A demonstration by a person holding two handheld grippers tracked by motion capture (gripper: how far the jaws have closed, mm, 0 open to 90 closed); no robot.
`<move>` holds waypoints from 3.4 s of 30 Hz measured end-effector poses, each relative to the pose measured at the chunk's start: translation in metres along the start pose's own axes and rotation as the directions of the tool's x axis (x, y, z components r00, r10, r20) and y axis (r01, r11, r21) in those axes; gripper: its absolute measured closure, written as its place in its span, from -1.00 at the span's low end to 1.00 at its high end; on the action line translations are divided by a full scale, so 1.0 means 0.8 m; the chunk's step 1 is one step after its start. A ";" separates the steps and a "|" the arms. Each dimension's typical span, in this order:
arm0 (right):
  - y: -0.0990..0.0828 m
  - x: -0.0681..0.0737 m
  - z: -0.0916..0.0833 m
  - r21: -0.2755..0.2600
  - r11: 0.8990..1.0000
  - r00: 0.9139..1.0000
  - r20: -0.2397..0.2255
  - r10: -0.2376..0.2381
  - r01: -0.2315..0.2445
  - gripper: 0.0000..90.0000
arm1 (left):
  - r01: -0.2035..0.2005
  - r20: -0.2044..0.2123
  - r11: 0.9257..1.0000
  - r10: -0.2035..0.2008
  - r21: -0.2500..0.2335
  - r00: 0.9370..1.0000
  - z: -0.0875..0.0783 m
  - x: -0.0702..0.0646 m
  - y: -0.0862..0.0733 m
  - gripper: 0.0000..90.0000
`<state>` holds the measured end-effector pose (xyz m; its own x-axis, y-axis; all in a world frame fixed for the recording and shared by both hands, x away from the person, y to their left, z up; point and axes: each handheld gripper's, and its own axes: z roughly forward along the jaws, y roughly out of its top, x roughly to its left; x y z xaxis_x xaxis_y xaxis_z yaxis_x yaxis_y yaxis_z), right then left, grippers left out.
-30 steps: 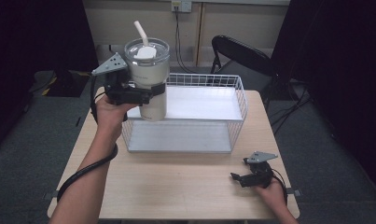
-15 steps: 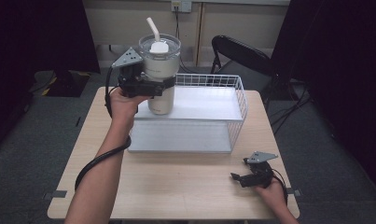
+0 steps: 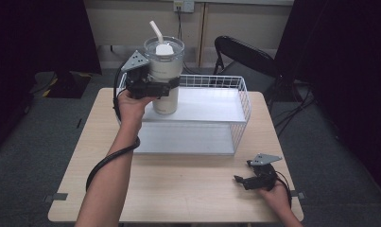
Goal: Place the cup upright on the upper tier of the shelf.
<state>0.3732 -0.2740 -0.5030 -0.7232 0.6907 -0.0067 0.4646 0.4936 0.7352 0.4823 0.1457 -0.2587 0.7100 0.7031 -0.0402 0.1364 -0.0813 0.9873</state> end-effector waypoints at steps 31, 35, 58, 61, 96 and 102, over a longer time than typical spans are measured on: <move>-0.001 0.000 -0.001 -0.002 1.000 1.000 0.000 -0.003 0.003 -0.70 | -0.044 -0.012 0.999 0.044 0.000 0.999 -0.008 -0.001 -0.009 -0.81; -0.001 0.000 -0.001 -0.001 1.000 1.000 0.000 -0.003 0.003 -0.70 | -0.042 -0.016 0.999 0.042 0.002 0.999 -0.008 -0.002 -0.009 -0.81; -0.001 0.000 -0.001 -0.001 1.000 1.000 0.000 -0.003 0.003 -0.70 | -0.013 -0.048 1.000 0.012 -0.027 0.999 -0.012 -0.006 -0.016 -0.81; -0.001 0.000 -0.001 -0.001 1.000 1.000 0.000 -0.002 0.002 -0.70 | -0.012 -0.049 1.000 0.011 -0.023 0.999 -0.012 -0.006 -0.016 -0.81; -0.002 0.000 -0.002 0.000 1.000 1.000 0.001 -0.003 0.003 -0.70 | -0.002 -0.050 1.000 0.004 0.026 0.999 -0.030 -0.007 -0.026 -0.81; -0.002 0.000 -0.002 0.000 1.000 1.000 0.001 -0.002 0.002 -0.70 | 0.003 -0.037 1.000 -0.002 0.014 0.999 -0.041 -0.004 -0.028 -0.77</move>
<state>0.3713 -0.2756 -0.5030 -0.7237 0.6901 -0.0093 0.4630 0.4954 0.7350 0.4540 0.1685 -0.2752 0.6833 0.7292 -0.0369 0.1479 -0.0888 0.9850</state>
